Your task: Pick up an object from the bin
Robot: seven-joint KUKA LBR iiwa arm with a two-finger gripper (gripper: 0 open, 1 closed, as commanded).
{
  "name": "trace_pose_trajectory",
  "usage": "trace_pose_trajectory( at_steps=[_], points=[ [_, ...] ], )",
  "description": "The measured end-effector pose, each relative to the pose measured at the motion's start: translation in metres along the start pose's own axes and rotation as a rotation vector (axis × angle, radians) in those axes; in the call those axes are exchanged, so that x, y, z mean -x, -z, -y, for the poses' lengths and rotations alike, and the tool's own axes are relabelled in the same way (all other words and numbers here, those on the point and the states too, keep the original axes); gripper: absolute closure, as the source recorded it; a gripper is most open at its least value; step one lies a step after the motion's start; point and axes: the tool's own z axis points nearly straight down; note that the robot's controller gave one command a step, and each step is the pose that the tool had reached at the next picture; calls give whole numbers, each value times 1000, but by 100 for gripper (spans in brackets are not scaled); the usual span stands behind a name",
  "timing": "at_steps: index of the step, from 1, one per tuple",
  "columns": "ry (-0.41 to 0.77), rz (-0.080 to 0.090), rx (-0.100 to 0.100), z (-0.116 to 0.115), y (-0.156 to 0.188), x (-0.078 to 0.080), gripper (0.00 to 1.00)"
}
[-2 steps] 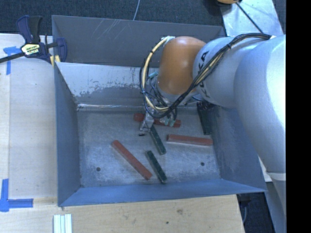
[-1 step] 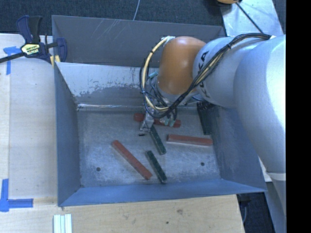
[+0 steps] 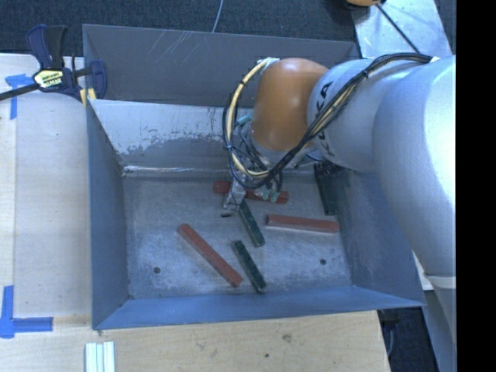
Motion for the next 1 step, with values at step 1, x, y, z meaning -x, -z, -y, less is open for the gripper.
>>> trace_pose_trajectory(
  at_steps=[1],
  points=[
    [0, 0, 0, 0, 0, 0, 100]
  ],
)
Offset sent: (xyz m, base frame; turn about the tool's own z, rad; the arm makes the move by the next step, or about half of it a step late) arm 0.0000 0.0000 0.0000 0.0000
